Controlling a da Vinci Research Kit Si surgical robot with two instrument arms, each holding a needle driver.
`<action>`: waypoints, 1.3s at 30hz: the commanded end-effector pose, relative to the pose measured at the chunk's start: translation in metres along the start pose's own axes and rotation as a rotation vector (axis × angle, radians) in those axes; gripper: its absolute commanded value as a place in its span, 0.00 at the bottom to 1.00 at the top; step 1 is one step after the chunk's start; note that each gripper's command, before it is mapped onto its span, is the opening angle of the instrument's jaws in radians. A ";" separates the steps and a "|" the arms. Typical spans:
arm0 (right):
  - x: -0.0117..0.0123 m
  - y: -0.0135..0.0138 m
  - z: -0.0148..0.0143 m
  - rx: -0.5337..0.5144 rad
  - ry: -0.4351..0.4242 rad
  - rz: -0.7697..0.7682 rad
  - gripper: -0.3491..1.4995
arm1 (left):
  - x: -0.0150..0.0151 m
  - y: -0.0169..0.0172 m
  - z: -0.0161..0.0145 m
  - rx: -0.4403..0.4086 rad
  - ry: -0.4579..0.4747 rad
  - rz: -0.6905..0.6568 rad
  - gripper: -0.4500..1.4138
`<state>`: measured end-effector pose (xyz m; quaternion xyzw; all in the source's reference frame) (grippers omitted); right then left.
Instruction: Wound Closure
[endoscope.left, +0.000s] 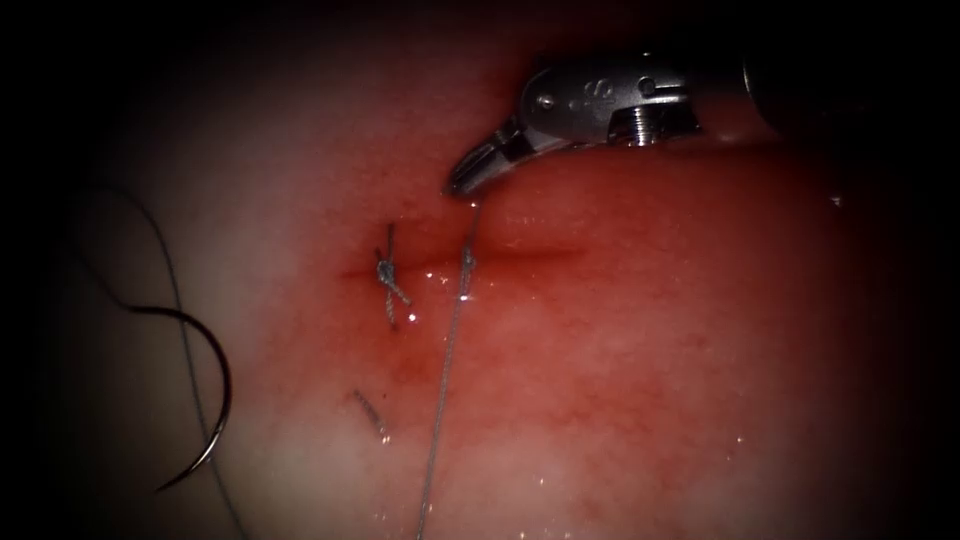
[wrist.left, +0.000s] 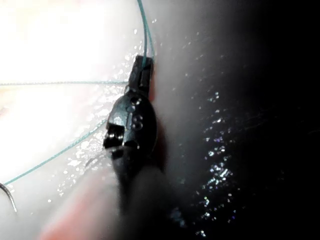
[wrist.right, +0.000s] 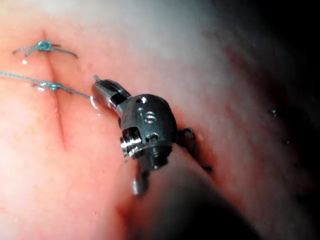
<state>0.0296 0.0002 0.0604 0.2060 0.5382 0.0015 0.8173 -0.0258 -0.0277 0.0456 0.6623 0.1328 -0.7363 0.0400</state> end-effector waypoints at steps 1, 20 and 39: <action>-0.0001 0.0001 0.0011 -0.003 0.001 0.000 0.00 | -0.0004 0.0014 0.0015 -0.017 0.006 -0.001 0.00; -0.0005 0.0029 -0.0015 -0.247 -0.027 -0.011 0.00 | 0.0002 0.0053 0.0046 -0.065 0.017 -0.014 0.00; 0.0014 -0.0010 0.0005 -0.194 0.080 -0.021 0.00 | 0.0068 0.0001 0.0027 -0.020 0.010 0.050 0.00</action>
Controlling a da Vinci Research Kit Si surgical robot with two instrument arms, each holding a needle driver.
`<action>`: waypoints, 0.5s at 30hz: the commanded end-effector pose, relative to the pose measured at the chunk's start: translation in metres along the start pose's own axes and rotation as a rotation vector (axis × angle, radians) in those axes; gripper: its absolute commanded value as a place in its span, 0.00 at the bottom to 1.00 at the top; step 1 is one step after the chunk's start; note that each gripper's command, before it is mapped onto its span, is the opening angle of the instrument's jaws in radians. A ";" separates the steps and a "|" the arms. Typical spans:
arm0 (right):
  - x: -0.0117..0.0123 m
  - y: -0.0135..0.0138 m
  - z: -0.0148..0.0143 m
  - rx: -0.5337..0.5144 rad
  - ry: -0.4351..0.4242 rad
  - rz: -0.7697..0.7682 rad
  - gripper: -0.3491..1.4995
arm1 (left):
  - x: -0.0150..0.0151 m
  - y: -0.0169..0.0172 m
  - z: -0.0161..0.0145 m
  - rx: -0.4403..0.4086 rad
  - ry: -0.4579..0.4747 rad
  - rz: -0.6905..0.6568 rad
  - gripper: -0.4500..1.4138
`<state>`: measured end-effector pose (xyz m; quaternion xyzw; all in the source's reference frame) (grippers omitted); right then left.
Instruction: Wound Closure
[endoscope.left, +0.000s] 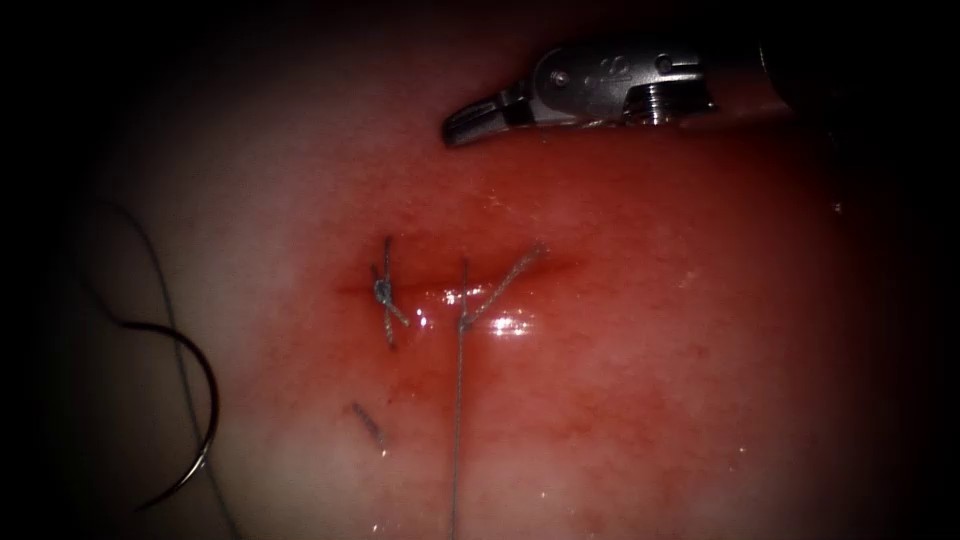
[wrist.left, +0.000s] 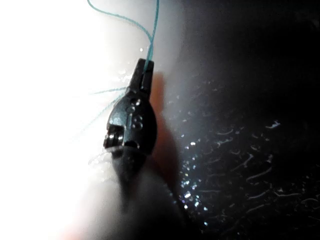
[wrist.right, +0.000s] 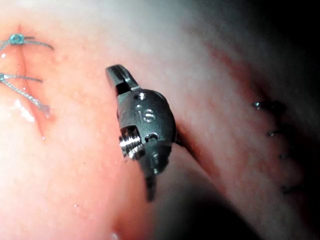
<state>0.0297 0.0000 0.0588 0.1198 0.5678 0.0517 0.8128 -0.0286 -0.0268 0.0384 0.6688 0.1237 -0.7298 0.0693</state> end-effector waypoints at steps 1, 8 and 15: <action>0.0004 -0.0008 0.0006 -0.012 0.023 0.008 0.00 | -0.0002 -0.0007 0.0002 0.017 -0.010 0.013 0.00; 0.0043 -0.0049 -0.0045 -0.154 0.114 0.021 0.45 | 0.0049 -0.0108 -0.0058 0.069 -0.039 0.179 0.00; 0.0077 -0.0111 -0.0064 -0.228 0.113 -0.062 0.35 | 0.0076 -0.0170 -0.0092 0.007 -0.100 0.294 0.00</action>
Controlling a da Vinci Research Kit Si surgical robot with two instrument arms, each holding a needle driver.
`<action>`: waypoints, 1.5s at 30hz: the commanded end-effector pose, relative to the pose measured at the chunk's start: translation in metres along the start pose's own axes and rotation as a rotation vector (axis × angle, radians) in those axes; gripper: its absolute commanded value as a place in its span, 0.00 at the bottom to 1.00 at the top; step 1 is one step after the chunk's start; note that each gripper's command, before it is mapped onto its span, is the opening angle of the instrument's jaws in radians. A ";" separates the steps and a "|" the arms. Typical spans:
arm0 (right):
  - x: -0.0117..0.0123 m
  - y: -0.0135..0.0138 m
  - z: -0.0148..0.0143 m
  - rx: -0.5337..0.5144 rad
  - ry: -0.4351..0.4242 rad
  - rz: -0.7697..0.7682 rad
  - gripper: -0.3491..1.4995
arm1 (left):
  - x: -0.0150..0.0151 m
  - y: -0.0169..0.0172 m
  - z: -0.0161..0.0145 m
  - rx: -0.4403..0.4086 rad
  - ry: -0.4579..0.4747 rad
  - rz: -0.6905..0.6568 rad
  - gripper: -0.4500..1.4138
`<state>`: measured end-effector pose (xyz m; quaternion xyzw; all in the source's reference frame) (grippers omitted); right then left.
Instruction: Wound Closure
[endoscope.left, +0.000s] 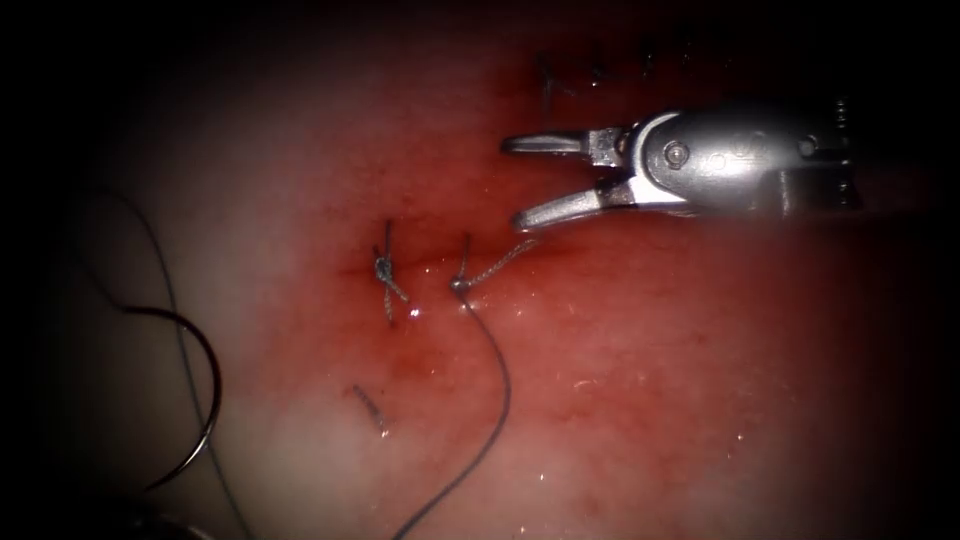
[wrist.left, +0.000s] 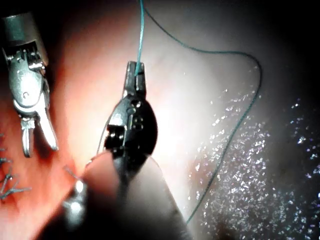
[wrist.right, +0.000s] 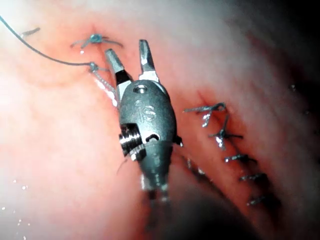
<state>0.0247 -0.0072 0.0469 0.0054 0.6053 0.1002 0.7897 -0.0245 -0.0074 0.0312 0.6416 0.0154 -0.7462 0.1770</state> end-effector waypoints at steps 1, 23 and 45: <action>0.0004 -0.0022 0.0011 0.012 0.018 -0.013 0.22 | -0.0004 -0.0010 0.0001 -0.059 0.002 0.032 0.00; -0.0041 -0.0029 0.0024 -0.106 -0.038 -0.069 0.00 | -0.0042 -0.0069 -0.0015 -0.191 0.007 0.081 0.00; -0.0033 -0.0075 0.0071 0.203 0.366 0.144 0.00 | -0.0239 -0.0093 -0.0042 -0.355 0.015 0.138 0.00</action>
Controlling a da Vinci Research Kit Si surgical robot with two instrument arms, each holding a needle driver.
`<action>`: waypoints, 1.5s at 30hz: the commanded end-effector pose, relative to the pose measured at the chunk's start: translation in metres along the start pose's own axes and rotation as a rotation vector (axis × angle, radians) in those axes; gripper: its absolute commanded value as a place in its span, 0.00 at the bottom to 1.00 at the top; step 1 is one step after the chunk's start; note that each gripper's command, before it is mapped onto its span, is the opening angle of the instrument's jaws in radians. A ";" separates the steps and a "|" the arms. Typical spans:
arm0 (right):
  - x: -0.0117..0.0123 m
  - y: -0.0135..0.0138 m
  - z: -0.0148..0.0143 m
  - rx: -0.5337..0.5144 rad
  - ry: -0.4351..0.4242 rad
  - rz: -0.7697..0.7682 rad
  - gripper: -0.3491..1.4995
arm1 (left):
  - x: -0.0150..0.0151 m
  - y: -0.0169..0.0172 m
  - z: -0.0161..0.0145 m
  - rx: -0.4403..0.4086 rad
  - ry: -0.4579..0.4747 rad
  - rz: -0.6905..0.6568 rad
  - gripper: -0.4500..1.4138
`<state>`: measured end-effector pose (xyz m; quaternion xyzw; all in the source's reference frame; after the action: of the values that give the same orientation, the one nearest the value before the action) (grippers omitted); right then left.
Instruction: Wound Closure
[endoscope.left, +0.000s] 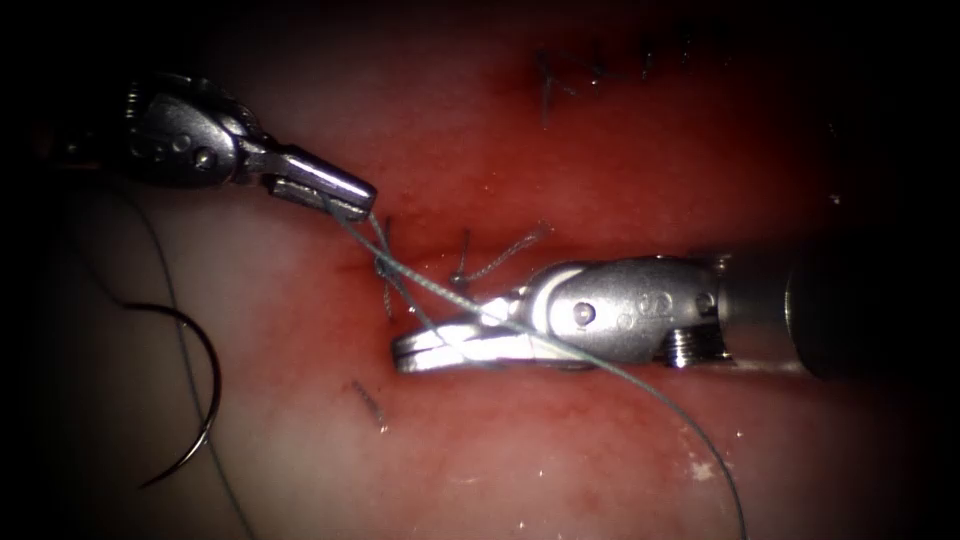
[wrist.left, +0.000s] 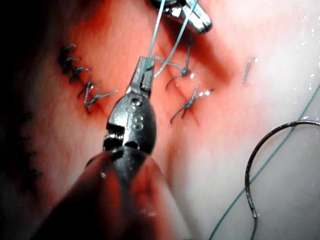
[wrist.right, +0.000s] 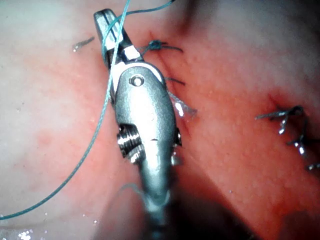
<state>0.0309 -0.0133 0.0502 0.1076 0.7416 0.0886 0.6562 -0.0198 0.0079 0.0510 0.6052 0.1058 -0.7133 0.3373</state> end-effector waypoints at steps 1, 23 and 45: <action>-0.0013 -0.0008 0.0009 -0.007 0.025 0.025 0.00 | -0.0008 -0.0001 0.0007 -0.002 0.003 -0.003 0.00; -0.0015 0.0019 -0.0010 -0.218 0.182 0.218 0.00 | -0.0006 0.0042 0.0031 0.039 0.025 0.012 0.00; 0.0000 0.0025 -0.0029 -0.675 -0.006 0.231 0.52 | -0.0012 0.0021 0.0109 0.148 0.066 0.023 0.00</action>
<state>0.0271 -0.0103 0.0510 -0.0299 0.6480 0.4059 0.6437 -0.0266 0.0006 0.0549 0.6527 0.0566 -0.6954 0.2952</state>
